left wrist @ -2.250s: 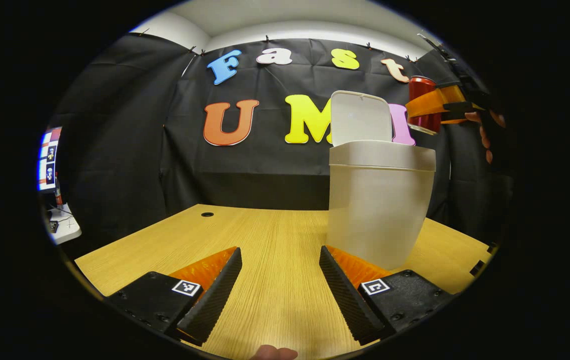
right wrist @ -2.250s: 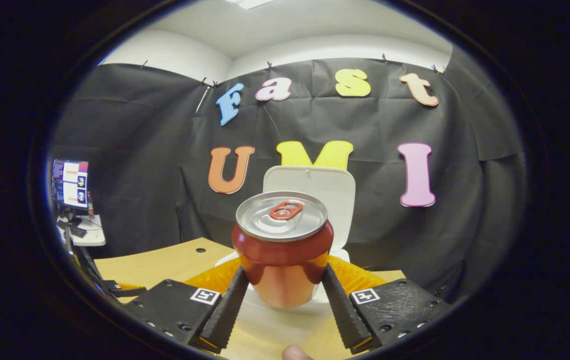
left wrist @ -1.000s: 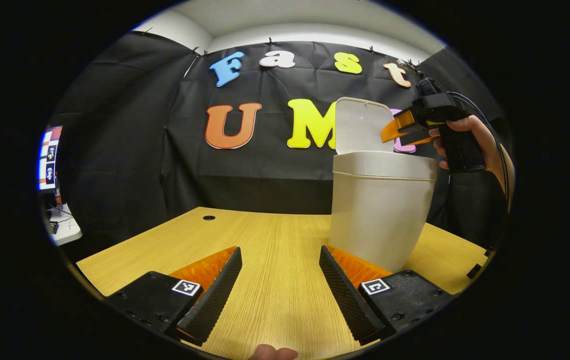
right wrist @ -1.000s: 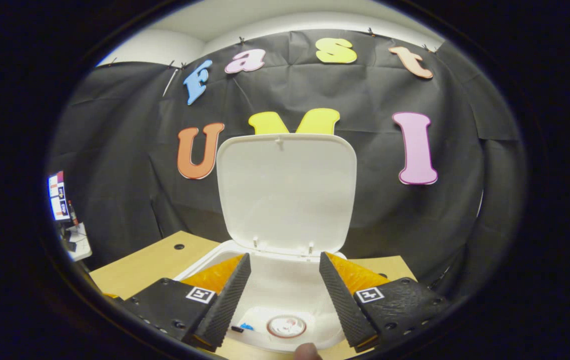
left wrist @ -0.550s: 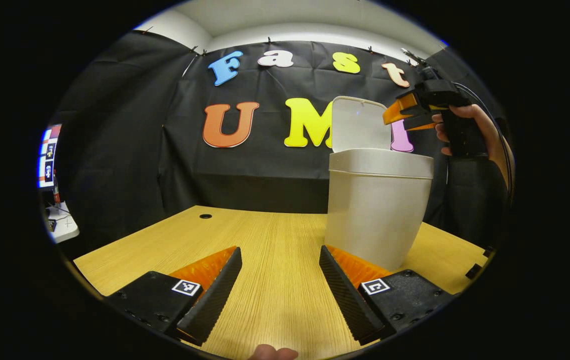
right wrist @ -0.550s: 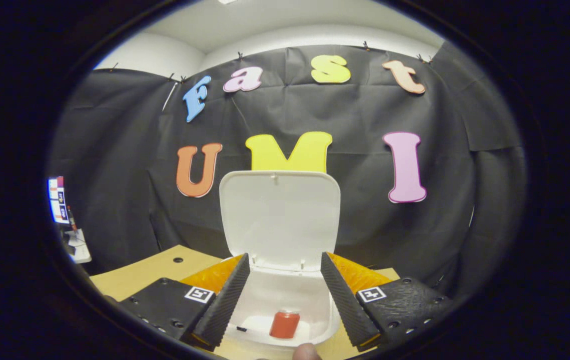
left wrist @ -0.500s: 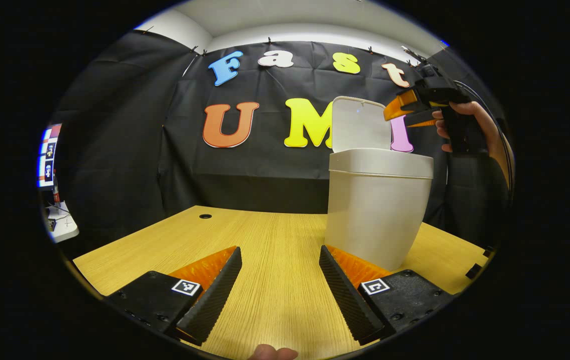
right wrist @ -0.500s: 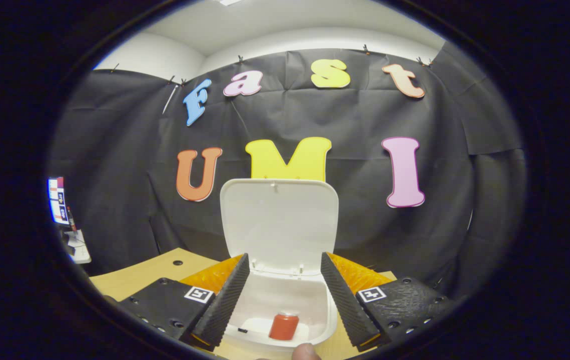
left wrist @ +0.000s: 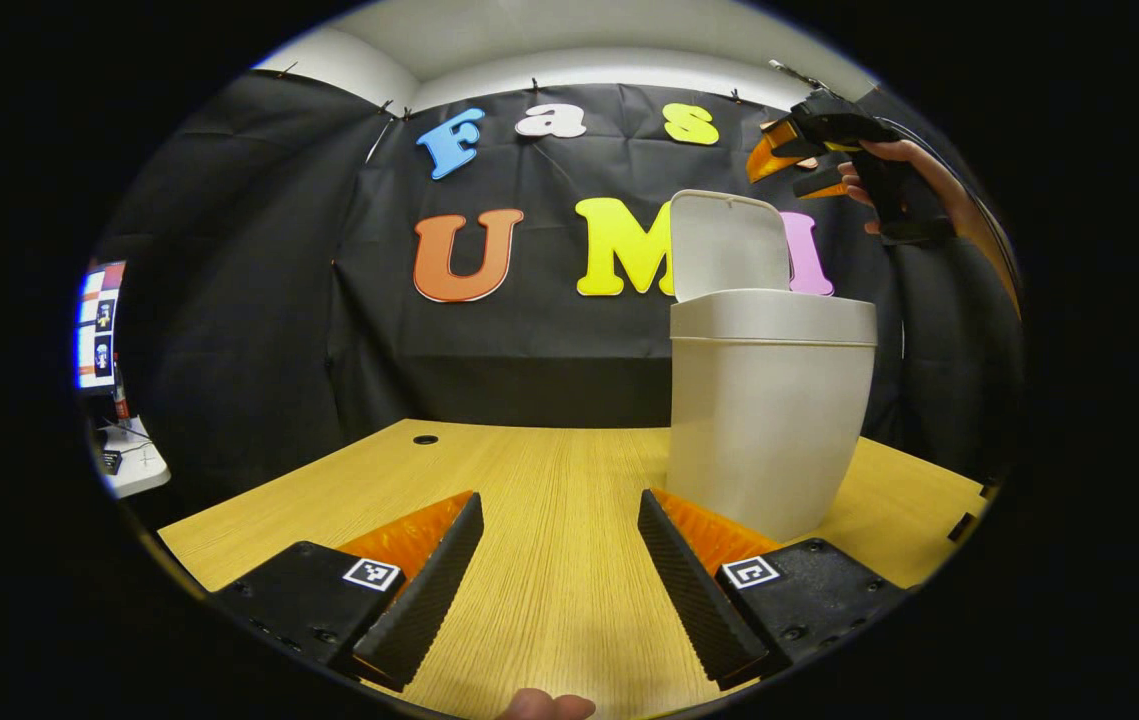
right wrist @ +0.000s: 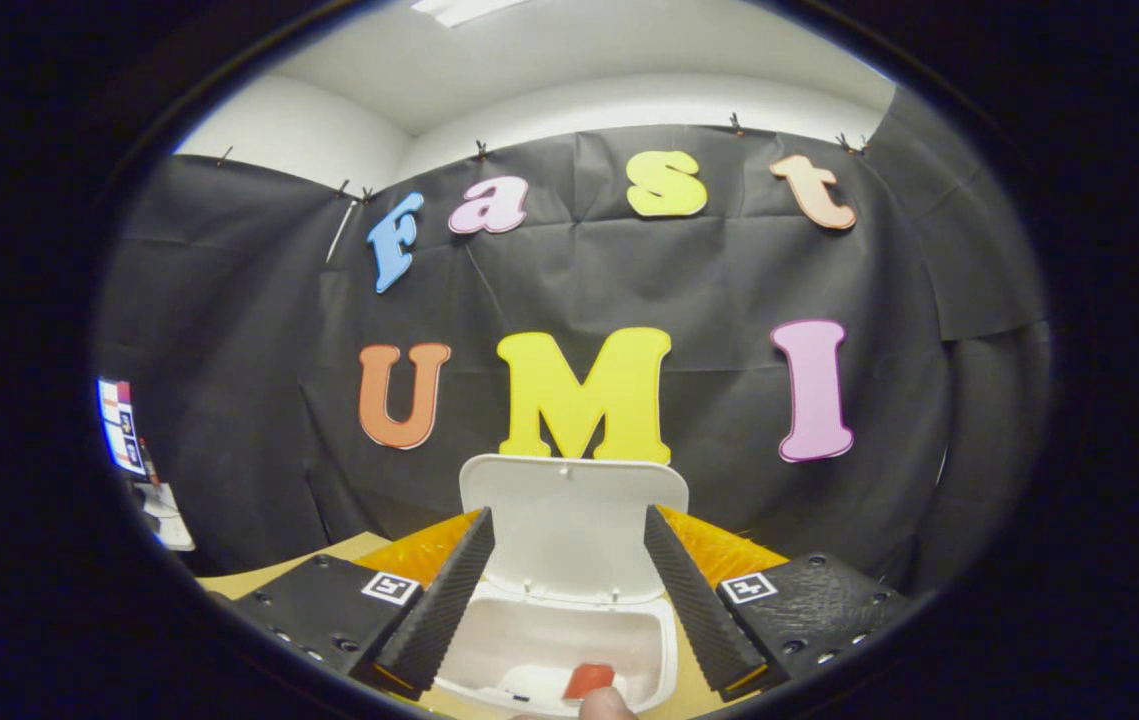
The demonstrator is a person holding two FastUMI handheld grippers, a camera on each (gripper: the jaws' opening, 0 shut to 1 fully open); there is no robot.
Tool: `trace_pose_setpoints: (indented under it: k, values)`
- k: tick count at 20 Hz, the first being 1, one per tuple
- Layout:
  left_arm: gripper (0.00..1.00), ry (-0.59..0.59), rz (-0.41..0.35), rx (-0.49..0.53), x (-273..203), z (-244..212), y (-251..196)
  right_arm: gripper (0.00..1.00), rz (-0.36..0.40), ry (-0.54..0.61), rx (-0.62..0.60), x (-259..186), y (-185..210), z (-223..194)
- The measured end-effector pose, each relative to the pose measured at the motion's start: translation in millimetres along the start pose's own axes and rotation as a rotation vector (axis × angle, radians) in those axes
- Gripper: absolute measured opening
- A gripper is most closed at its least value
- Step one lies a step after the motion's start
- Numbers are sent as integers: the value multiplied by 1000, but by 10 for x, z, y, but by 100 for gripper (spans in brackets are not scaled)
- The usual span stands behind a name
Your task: Press the lid of the desktop garbage bin to open it, pick up the crumpled paper on the desktop and throw it into the bin, then pick up the pop can on the desktop and drop it into the bin, and finally close the garbage bin lid.
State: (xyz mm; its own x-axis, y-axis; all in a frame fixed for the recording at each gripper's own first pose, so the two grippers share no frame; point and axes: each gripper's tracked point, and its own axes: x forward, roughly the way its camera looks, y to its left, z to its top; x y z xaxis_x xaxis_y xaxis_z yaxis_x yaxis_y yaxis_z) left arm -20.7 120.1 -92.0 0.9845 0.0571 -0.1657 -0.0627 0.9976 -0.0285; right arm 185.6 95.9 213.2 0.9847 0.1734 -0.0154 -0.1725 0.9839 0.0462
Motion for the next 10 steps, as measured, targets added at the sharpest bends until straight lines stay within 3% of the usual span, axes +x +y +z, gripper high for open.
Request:
trace_pose_setpoints:
  k: [3, 10]
  values:
    - [100, -11, -3, -10, 1, 50, 0, 93, 7, 10, 16, 97, 70, 105]
    - [100, -50, 3, -14, -10, 167, 59, 93, -53, -34, 2, 464, -8, 475]
